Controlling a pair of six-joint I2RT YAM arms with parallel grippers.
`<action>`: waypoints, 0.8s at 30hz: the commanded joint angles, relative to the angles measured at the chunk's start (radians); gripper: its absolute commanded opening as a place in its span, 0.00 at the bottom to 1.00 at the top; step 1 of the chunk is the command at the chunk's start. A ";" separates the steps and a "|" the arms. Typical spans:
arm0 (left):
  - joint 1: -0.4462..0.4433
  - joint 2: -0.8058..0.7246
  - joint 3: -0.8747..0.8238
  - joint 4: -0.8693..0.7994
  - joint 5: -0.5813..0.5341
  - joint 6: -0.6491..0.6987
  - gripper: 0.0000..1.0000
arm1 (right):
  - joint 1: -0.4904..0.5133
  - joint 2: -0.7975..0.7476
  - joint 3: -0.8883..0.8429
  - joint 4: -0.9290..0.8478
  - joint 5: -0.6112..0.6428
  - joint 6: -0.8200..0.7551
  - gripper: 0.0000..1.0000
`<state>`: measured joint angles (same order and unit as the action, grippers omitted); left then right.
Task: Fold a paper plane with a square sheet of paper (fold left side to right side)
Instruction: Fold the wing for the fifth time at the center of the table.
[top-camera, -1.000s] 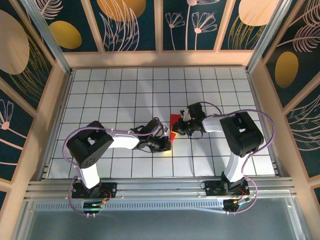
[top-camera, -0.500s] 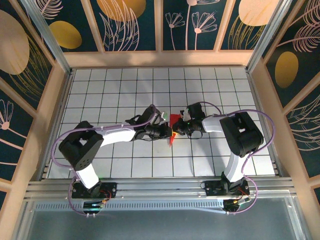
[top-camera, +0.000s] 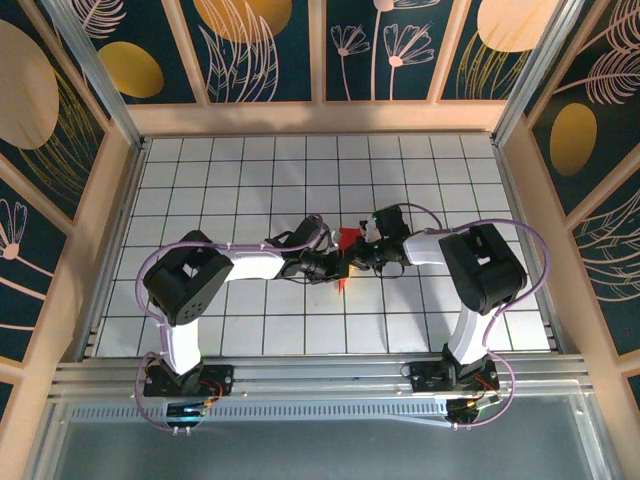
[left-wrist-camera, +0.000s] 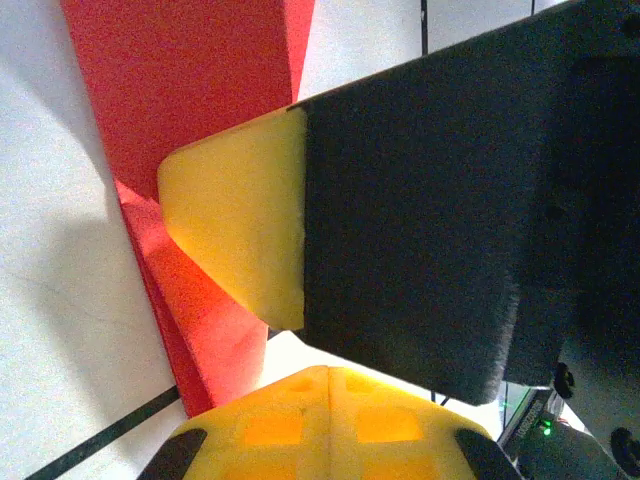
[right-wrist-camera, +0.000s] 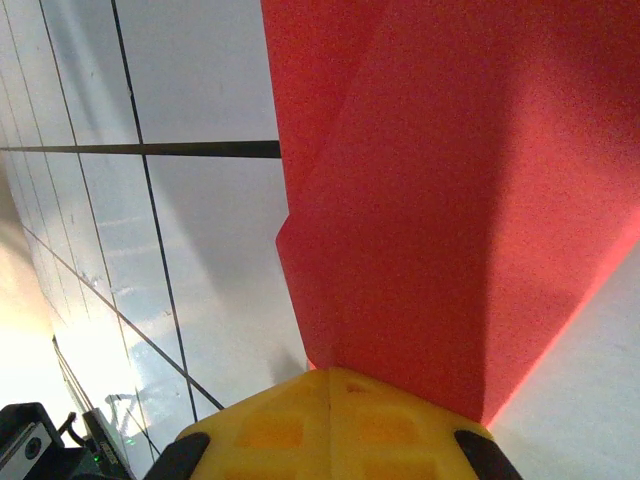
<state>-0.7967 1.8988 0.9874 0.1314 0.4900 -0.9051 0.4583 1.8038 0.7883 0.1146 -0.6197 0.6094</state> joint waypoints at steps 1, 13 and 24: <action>0.000 0.034 0.017 0.002 -0.003 0.020 0.00 | 0.022 0.058 -0.028 -0.076 0.098 -0.002 0.00; 0.000 0.073 -0.009 -0.064 -0.091 0.020 0.00 | 0.009 0.018 0.032 -0.088 0.071 -0.012 0.00; 0.000 0.083 -0.036 -0.105 -0.133 0.020 0.00 | -0.075 0.018 0.146 -0.133 0.069 -0.086 0.00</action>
<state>-0.7990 1.9430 0.9848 0.1326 0.4519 -0.8944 0.4057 1.8038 0.9028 0.0166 -0.5720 0.5644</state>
